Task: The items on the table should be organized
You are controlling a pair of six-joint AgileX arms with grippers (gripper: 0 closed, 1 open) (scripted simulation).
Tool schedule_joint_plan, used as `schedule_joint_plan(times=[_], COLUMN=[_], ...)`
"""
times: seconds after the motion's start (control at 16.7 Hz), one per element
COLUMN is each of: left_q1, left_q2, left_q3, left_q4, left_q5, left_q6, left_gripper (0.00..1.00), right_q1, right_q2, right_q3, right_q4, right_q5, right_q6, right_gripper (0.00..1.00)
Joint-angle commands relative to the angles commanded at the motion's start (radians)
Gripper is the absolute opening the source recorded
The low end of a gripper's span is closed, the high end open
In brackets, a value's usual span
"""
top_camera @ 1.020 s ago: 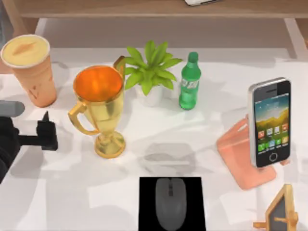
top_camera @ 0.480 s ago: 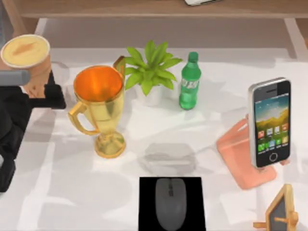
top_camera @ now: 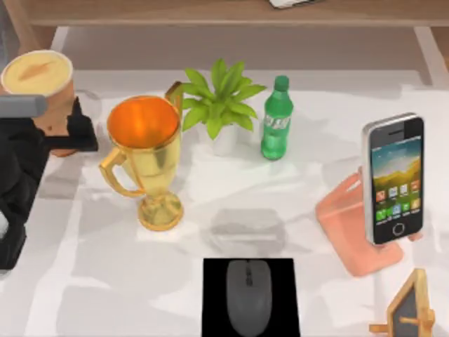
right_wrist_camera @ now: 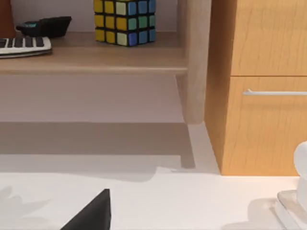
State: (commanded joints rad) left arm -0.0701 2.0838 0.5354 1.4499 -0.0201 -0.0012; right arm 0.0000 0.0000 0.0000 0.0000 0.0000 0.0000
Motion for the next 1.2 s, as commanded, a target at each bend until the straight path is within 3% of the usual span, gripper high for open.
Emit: schedule_joint_plan(times=[0.48, 1.2], left_q1=[0.000, 0.000], left_q2=[0.035, 0.035], left_q3=[0.075, 0.075], left_q4=[-0.040, -0.040], left_q5=[0.001, 0.001], left_q6=[0.000, 0.000], left_gripper=[1.00, 0.10], right_q1=[0.000, 0.000], right_q2=[0.000, 0.000], right_q3=[0.000, 0.000], right_q4=[0.000, 0.000], right_q5=[0.000, 0.000], right_q6=[0.000, 0.000], right_gripper=[1.00, 1.00])
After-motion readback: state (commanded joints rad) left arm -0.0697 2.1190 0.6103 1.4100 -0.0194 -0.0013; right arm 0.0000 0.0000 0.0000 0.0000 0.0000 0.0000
